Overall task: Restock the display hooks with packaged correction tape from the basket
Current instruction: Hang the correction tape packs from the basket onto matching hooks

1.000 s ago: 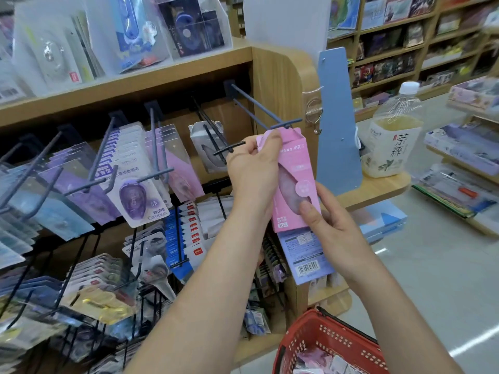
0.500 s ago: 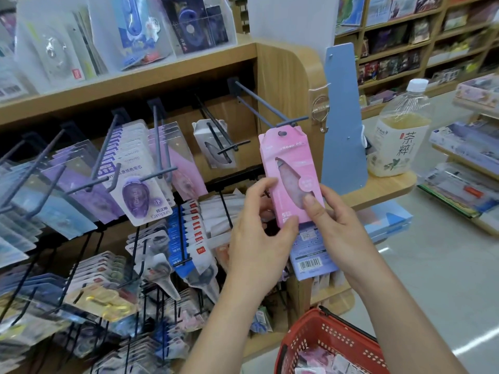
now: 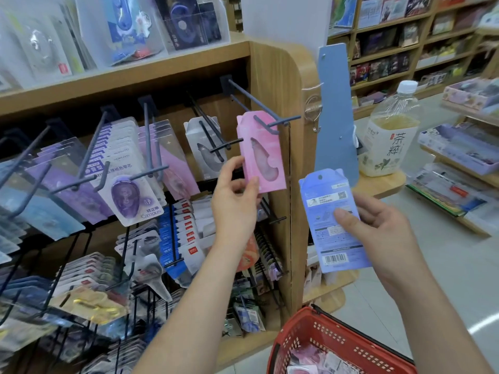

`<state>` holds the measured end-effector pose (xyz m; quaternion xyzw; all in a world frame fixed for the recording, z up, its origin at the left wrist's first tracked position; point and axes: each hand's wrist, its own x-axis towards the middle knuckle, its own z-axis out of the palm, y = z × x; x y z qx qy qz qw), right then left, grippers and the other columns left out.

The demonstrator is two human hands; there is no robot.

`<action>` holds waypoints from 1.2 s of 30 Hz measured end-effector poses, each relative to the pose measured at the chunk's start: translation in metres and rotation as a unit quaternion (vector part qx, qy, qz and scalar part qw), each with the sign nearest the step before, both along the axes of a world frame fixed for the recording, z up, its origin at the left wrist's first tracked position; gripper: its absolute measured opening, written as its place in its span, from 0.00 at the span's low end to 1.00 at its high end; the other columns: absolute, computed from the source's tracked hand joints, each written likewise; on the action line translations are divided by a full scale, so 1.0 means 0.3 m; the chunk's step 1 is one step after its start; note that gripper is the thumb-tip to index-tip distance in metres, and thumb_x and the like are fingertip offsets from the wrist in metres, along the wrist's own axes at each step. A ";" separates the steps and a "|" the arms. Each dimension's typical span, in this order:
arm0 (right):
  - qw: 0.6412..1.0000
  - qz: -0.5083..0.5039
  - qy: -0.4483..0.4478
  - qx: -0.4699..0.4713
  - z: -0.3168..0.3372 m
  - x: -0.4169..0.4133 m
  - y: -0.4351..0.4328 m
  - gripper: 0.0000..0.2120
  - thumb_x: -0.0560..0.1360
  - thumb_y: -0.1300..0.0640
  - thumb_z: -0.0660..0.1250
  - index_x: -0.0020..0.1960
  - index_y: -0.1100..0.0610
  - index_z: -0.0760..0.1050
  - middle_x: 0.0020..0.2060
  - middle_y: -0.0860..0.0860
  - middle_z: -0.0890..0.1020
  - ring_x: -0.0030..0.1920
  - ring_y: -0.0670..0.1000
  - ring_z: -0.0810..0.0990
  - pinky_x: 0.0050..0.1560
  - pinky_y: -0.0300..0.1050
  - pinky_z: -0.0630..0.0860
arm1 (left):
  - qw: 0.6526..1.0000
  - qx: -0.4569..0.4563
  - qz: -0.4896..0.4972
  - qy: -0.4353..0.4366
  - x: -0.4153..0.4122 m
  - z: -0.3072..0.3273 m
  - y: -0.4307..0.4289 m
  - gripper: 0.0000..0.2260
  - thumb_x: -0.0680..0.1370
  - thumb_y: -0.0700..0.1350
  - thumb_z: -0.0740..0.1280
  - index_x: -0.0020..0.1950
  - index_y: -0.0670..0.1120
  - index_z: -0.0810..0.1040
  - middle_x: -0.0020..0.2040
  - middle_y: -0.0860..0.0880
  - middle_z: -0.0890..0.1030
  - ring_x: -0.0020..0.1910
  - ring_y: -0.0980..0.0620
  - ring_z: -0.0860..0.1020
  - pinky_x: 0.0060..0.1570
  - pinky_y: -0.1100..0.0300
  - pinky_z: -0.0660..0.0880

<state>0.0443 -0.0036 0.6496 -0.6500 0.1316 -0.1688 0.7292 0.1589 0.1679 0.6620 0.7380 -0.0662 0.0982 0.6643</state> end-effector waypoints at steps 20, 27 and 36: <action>0.995 0.083 -0.027 -0.048 0.001 0.076 0.138 0.21 0.73 0.46 0.69 0.65 0.40 0.72 0.53 0.46 0.84 0.48 0.45 0.84 0.47 0.42 0.79 | 0.991 -0.074 -0.091 0.065 -0.113 0.089 -0.036 0.06 0.78 0.45 0.71 0.49 0.41 0.82 0.42 0.45 0.85 0.39 0.50 0.82 0.41 0.53 0.80; 0.923 -0.036 -0.115 -0.365 -0.018 0.093 0.161 0.37 0.63 0.56 0.78 0.66 0.39 0.65 0.58 0.46 0.73 0.56 0.29 0.69 0.51 0.30 0.72 | 0.996 -0.077 -0.030 -0.016 -0.137 0.104 -0.074 0.05 0.75 0.47 0.73 0.45 0.47 0.80 0.38 0.51 0.82 0.37 0.56 0.79 0.40 0.55 0.79; 0.957 0.206 -0.039 0.201 0.053 0.073 0.123 0.15 0.75 0.48 0.66 0.57 0.53 0.84 0.55 0.62 0.83 0.52 0.71 0.80 0.31 0.46 0.81 | 0.967 -0.164 -0.172 0.089 -0.111 0.137 0.004 0.12 0.76 0.53 0.66 0.50 0.46 0.82 0.43 0.48 0.84 0.39 0.49 0.81 0.37 0.57 0.75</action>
